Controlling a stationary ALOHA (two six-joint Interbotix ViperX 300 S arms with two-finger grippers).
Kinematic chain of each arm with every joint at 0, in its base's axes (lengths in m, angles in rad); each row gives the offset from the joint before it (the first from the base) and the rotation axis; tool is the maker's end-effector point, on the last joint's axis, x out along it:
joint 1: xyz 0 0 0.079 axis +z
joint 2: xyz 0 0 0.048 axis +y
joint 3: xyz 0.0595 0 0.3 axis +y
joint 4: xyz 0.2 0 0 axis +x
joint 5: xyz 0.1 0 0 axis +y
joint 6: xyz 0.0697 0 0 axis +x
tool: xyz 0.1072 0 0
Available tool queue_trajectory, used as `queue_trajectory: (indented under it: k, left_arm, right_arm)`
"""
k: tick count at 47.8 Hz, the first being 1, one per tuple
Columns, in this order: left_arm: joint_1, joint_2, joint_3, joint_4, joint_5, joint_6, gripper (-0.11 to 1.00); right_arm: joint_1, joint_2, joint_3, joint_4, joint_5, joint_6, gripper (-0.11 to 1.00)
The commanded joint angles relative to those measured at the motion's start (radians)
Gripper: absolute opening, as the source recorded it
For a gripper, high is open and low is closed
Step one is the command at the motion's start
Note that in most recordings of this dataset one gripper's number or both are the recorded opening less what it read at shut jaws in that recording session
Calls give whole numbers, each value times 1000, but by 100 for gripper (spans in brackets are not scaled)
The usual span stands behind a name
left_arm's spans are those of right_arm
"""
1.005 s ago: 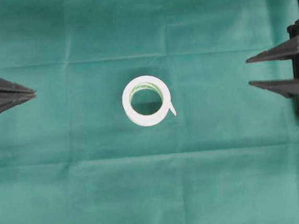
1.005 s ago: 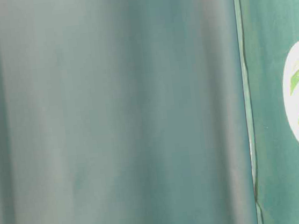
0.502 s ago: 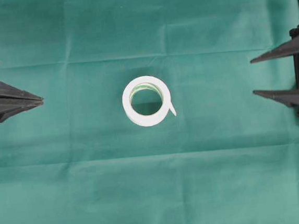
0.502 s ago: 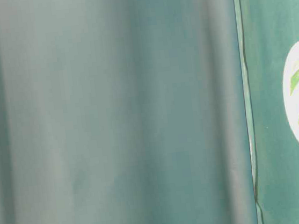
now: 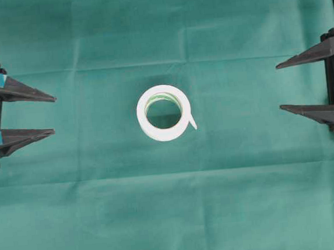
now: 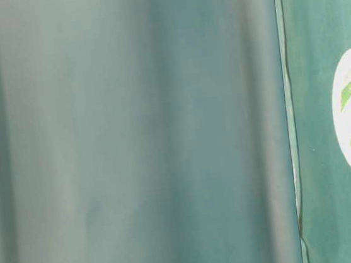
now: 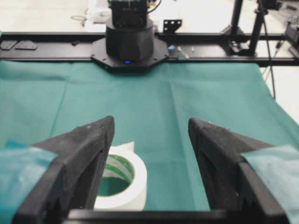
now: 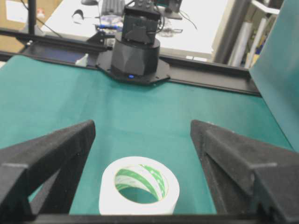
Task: Peel off the duct tape with your right arm.
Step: 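Move the open left gripper toward the white tape roll, then close the left gripper on the roll's wall and grip it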
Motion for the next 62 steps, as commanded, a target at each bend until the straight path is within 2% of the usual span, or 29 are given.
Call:
queue_trajectory:
  k: [1,18,37,46,53,62]
  left_arm:
    - [-3,48,-54,-2,-12,6,68]
    - [-3,262,-213,-3,-14,11,68]
    - [14,451,-341,-3,-49,12,68]
    - [18,509,-388,-2,-25,49,68]
    - [26,528,-431,-3,78,51,68]
    - [38,565,-518,-3,341,55,68]
  right_arm:
    - [-2,20,-20,0,-12,2,65]
    - [-2,61,-26,0,-44,3,65]
    - [-2,92,-34,0,-52,3,65]
    - [-2,94,-34,-2,-52,5,65]
    - [-2,94,-35,0,-51,5,65]
    - [-2,94,-37,0,-52,5,65]
